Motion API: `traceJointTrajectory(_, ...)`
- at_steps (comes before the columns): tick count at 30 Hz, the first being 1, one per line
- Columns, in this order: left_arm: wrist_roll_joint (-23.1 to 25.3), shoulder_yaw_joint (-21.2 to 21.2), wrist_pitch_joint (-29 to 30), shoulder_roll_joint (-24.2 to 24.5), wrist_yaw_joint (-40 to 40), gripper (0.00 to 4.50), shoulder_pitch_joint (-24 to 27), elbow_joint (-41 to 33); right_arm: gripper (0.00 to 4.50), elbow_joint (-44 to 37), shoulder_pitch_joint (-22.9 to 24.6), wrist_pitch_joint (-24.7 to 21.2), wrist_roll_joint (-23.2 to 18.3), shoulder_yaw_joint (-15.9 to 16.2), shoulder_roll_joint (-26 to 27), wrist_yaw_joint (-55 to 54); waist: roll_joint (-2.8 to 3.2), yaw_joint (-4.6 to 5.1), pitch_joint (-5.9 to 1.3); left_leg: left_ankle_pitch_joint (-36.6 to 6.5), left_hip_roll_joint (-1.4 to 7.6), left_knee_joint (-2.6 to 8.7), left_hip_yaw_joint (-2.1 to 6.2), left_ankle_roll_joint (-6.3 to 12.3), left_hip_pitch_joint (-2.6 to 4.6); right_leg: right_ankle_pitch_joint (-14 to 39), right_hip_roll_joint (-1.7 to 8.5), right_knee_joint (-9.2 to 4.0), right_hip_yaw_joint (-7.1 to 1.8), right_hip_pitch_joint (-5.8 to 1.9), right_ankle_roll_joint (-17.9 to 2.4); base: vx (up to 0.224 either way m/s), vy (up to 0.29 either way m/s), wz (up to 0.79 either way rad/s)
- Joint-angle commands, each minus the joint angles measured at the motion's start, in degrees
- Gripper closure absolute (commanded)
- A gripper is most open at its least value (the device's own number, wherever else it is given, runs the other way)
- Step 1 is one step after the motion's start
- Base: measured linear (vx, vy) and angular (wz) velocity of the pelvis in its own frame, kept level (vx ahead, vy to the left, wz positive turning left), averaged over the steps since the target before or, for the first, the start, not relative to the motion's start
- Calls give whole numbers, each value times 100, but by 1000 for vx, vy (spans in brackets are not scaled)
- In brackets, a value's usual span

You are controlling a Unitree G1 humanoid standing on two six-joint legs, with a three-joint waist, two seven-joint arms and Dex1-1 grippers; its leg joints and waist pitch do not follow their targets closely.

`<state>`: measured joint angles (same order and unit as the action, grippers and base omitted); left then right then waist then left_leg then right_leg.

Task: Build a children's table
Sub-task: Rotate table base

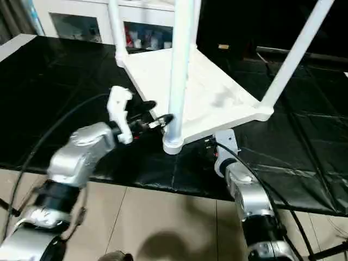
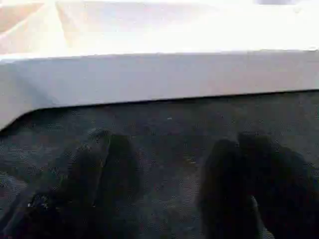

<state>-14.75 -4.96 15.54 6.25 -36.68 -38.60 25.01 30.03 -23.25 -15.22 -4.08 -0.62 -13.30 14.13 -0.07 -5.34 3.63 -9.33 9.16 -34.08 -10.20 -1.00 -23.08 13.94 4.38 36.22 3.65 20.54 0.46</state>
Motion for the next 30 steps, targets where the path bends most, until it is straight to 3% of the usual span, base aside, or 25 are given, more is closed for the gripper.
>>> traceJointTrajectory(1,54,46,-193,-109,44,35,-269,241,6,246,-196,161,48,-80,-63,1,28,1,-434,-812,406,373,144,75,218,-600,493,-377,-284,-192,-1563,0,0,0)
traceJointTrajectory(4,-37,-74,-198,-216,-282,35,-314,242,6,572,-385,295,30,-115,-22,62,22,-1,-434,-904,434,387,153,1,201,-466,524,-378,-285,-208,-1591,0,0,0)
traceJointTrajectory(5,-81,-121,-182,-260,-404,35,-311,221,6,693,-448,334,43,-112,-11,53,1,0,-442,-815,431,378,149,53,194,-569,525,-371,-283,-216,-1623,0,0,0)
traceJointTrajectory(11,-634,-431,398,-604,-1155,35,-123,-282,6,1426,-829,594,77,-8,131,176,13,-8,-484,-396,431,315,126,387,180,-1153,507,-289,-264,-208,-1839,0,0,0)
traceJointTrajectory(15,-827,-624,696,-690,-1322,35,143,-744,6,1679,-1005,759,46,-6,263,268,9,16,-471,-586,437,324,120,426,178,-997,512,-318,-265,-211,-1834,0,0,0)
traceJointTrajectory(18,-870,-699,791,-714,-1364,35,255,-948,6,1777,-1078,838,46,4,316,320,9,13,-445,-798,457,351,108,338,194,-631,513,-350,-271,-194,-1817,0,0,0)
traceJointTrajectory(22,-945,-802,963,-732,-1404,35,399,-1284,6,1951,-1197,959,65,33,384,386,10,28,-400,-1285,469,416,96,43,209,260,507,-431,-270,-161,-1649,0,0,0)
traceJointTrajectory(23,-996,-819,1063,-752,-1376,35,448,-1433,6,2024,-1251,1022,72,46,417,444,-9,31,-389,-1530,479,435,77,-89,230,639,509,-463,-285,-120,-1538,0,0,0)
traceJointTrajectory(25,-1065,-880,1212,-795,-1315,35,533,-1686,6,2166,-1344,1134,102,77,468,551,-23,35,-396,-1505,487,448,83,-125,192,652,529,-452,-284,-150,-1487,0,0,0)
traceJointTrajectory(26,-1082,-921,1267,-813,-1305,35,571,-1784,6,2208,-1375,1170,120,87,485,580,-50,79,-389,-1401,466,462,98,-102,110,667,526,-442,-268,-188,-1417,0,0,0)
traceJointTrajectory(28,-1081,-982,1324,-831,-1301,35,628,-1905,6,2256,-1419,1215,131,89,515,603,-36,84,-378,-1479,481,445,67,-92,181,765,529,-495,-291,-119,-1367,0,0,0)
traceJointTrajectory(30,-1033,-1003,1332,-846,-1270,35,651,-1946,6,2293,-1459,1267,173,111,516,566,-31,82,-381,-1412,463,428,49,-74,197,741,507,-502,-299,-111,-1329,0,0,0)
